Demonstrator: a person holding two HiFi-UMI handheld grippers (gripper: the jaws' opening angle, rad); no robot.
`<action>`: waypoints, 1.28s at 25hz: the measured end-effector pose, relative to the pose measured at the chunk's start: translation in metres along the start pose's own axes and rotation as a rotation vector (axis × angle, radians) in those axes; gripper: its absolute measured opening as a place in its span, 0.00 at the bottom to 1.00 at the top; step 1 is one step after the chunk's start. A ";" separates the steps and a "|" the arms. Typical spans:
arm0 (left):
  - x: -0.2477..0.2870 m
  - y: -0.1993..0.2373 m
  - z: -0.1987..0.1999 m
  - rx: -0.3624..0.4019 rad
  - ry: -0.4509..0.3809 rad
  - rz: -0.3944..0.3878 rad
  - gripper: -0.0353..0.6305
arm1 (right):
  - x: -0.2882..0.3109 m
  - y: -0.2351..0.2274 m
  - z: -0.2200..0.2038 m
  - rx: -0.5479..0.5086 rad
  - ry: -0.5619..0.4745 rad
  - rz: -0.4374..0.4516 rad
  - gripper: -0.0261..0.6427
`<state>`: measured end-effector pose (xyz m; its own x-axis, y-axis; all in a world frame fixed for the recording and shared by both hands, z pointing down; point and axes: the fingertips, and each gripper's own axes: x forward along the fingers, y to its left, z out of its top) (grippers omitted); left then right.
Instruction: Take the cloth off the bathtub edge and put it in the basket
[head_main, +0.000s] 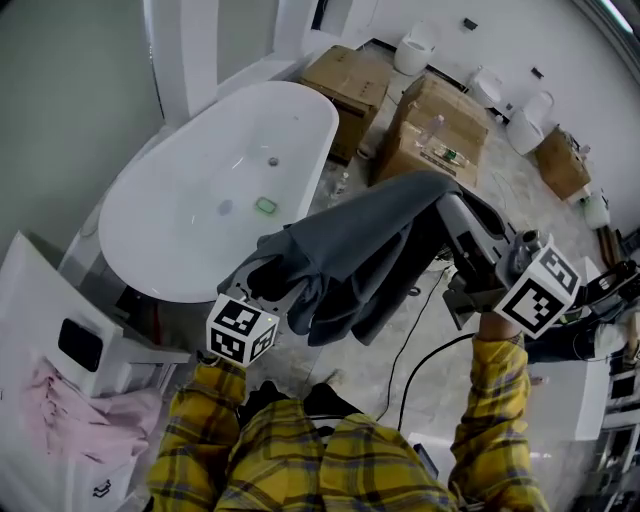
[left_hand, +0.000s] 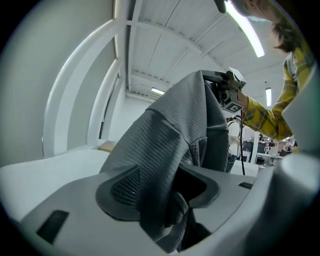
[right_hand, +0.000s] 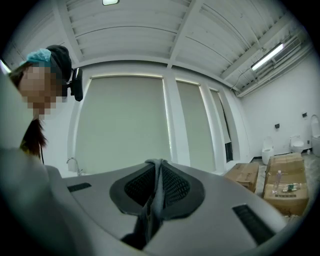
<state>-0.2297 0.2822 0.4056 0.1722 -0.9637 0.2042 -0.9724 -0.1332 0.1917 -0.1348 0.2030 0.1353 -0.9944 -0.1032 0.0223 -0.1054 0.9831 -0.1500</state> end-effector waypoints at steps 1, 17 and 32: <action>0.006 -0.005 0.004 0.015 -0.002 -0.014 0.37 | -0.007 -0.005 0.000 0.001 -0.006 -0.014 0.11; 0.084 -0.038 0.117 -0.088 -0.201 -0.072 0.09 | -0.111 -0.098 0.001 0.062 -0.090 -0.172 0.11; 0.183 -0.128 0.253 -0.080 -0.303 -0.340 0.09 | -0.184 -0.189 0.039 0.043 -0.186 -0.274 0.11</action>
<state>-0.1133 0.0642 0.1751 0.4141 -0.8940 -0.1711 -0.8512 -0.4470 0.2751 0.0675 0.0298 0.1212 -0.9127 -0.3930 -0.1124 -0.3656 0.9078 -0.2053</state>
